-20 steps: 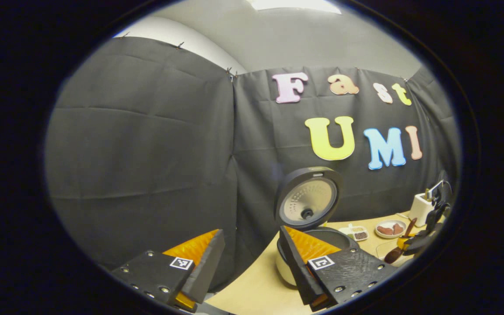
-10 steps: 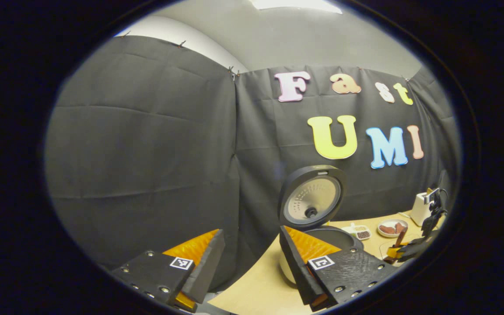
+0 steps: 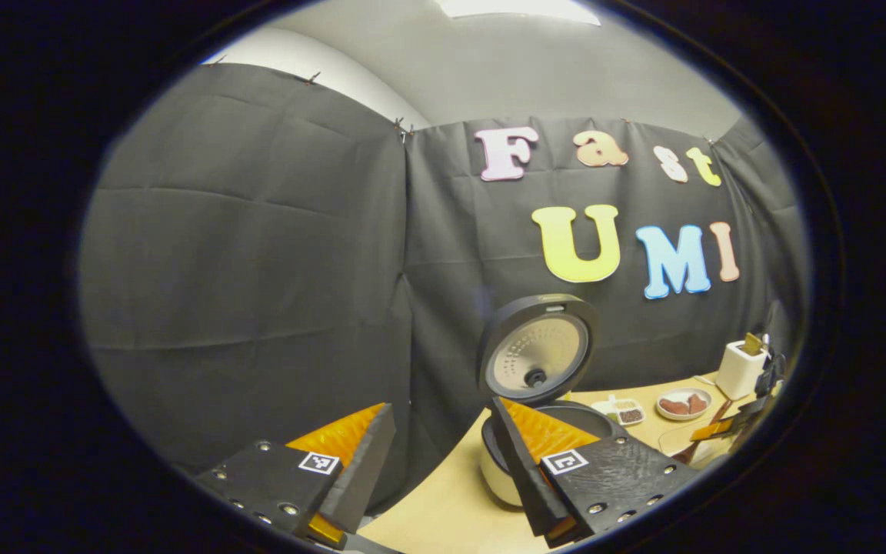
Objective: Close the left gripper, press the button to open the rice cooker; take a wooden spoon from the chopstick holder with the right hand, scoop a spoonful of rice and pour it into the rice cooker, then put the wooden spoon back into the chopstick holder.
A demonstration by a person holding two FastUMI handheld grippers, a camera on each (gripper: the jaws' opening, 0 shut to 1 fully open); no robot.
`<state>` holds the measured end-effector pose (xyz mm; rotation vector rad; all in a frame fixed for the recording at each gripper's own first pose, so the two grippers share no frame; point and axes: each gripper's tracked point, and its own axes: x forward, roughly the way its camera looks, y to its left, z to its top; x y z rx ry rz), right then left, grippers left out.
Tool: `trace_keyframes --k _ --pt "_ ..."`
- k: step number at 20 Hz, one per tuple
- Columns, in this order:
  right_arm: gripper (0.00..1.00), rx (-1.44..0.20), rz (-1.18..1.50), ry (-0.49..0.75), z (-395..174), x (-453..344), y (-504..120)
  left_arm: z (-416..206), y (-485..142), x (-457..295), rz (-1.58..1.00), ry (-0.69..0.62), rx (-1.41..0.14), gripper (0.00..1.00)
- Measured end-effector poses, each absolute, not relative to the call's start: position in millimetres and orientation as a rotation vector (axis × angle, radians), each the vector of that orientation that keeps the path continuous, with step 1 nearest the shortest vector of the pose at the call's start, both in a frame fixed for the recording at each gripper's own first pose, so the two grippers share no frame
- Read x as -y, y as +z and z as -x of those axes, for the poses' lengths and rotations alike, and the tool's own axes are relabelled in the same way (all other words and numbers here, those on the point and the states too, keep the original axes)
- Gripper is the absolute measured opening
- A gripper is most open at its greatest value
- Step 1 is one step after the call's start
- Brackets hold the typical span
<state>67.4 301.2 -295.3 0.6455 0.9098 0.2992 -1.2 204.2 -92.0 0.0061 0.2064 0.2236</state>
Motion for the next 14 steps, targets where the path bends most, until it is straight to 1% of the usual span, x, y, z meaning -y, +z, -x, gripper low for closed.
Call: trace_keyframes --k 3,7,9,10,12,13,14 --pt "0.12 -0.919 -0.755 0.246 -75 -280 -296 0 -95 -199 -0.007 0.221 -0.209 0.78" --pt "0.12 -0.900 -0.908 0.211 -90 -259 -282 -7 -93 -191 -0.009 0.212 -0.208 0.78" --pt "0.12 -0.887 -1.012 0.201 -101 -257 -269 -10 -93 -187 -0.008 0.206 -0.207 0.80" --pt "0.09 -0.878 -1.062 0.197 -105 -255 -263 -12 -93 -185 -0.009 0.203 -0.207 0.78" --pt "0.09 -0.862 -1.147 0.198 -114 -255 -250 -14 -94 -183 -0.011 0.200 -0.206 0.78" --pt "0.12 -0.856 -1.183 0.204 -117 -256 -243 -15 -94 -182 -0.010 0.200 -0.205 0.78" --pt "0.12 -0.852 -1.215 0.212 -120 -260 -234 -15 -95 -182 -0.007 0.202 -0.205 0.78"
